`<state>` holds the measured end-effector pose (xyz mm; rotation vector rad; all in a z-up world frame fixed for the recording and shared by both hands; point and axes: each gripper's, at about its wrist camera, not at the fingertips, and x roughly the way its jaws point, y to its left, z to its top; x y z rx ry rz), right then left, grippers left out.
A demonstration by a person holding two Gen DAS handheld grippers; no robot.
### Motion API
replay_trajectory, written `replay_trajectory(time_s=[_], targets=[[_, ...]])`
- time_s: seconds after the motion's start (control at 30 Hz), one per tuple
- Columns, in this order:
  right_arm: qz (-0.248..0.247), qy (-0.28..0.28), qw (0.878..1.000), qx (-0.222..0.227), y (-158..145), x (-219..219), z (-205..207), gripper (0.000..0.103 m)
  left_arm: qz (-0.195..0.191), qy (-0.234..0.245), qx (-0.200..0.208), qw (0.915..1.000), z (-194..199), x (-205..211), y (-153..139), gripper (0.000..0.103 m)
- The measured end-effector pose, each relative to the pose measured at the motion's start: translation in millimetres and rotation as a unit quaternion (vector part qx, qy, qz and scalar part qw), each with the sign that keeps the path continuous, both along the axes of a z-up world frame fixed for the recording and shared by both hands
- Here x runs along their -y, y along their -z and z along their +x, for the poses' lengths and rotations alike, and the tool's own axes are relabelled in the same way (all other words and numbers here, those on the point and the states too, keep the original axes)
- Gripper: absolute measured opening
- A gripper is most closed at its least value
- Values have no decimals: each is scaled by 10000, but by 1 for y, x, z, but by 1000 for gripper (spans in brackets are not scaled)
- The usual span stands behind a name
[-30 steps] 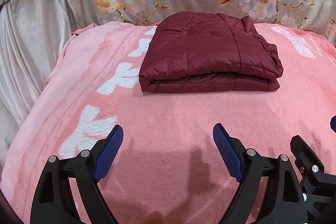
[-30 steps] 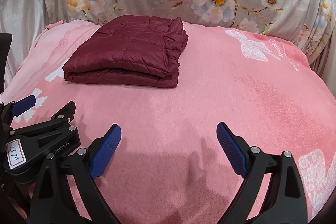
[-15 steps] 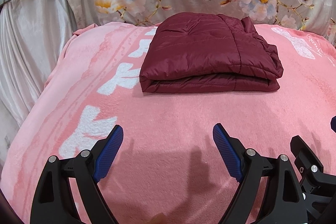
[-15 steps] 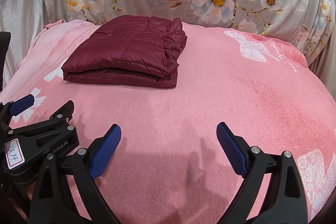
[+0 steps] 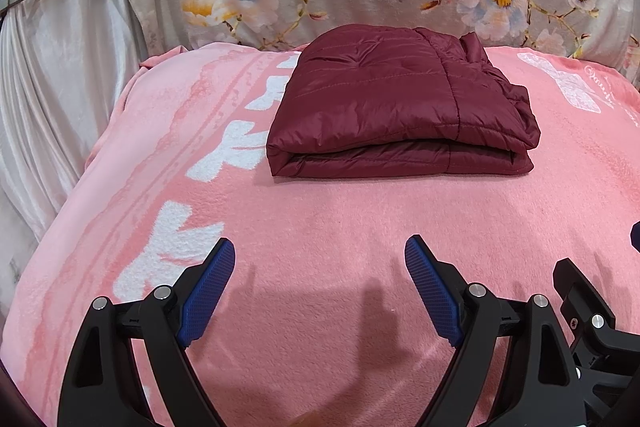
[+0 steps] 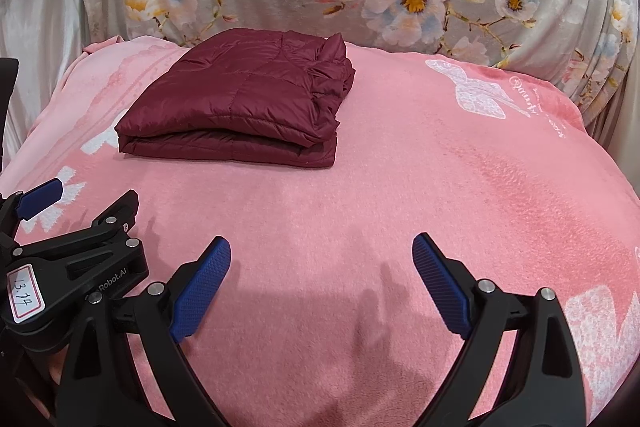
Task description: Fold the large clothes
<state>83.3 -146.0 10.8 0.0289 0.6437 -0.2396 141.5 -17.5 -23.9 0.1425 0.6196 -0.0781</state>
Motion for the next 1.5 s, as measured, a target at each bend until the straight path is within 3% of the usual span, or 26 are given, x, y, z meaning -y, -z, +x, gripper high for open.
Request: replay_trajectory(time_s=[1.5], targets=[[-13,-16,10000,9,1,3,-1,90,15,-8,81,10000,1,-1,0,84]])
